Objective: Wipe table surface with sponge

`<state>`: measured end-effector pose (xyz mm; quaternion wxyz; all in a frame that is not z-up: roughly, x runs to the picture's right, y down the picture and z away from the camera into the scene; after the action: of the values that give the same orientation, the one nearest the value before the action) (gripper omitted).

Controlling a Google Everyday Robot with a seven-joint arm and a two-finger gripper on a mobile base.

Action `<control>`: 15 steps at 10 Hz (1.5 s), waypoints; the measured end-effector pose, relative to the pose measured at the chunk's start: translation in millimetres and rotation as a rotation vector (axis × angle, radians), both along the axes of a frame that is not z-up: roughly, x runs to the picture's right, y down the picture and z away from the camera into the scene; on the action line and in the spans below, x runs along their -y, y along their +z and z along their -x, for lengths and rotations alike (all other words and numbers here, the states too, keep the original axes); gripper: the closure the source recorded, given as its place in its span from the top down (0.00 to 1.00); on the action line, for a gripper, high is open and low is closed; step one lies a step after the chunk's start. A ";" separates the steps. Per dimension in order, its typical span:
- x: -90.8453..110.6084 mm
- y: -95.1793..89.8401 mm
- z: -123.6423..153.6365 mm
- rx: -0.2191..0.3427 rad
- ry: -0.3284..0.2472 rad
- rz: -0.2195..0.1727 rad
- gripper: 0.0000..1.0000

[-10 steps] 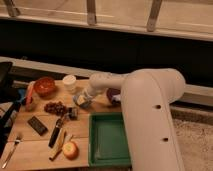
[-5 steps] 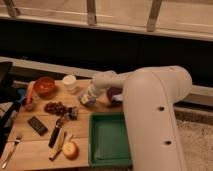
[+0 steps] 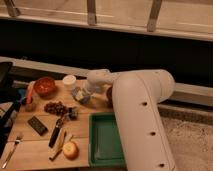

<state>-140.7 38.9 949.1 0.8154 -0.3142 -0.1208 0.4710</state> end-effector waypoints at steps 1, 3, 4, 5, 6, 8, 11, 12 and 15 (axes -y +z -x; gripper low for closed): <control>-2.6 -2.0 2.2 0.011 0.001 0.002 0.00; -13.2 -9.9 4.4 0.020 -0.004 0.013 0.00; -24.0 -19.0 3.5 0.012 -0.014 0.029 0.00; -29.2 -24.2 0.0 0.003 -0.020 0.042 0.00; -31.9 -26.2 -7.7 -0.011 -0.022 0.050 0.00; -25.4 -27.7 -33.4 -0.068 -0.008 0.042 0.00; -5.8 -15.8 -53.4 -0.124 0.007 0.018 0.00; -0.8 -8.7 -55.6 -0.131 0.010 0.017 0.00; 8.1 5.0 -29.8 -0.099 -0.006 0.002 0.00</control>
<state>-110.9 30.8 954.1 0.8214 -0.2914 -0.0788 0.4838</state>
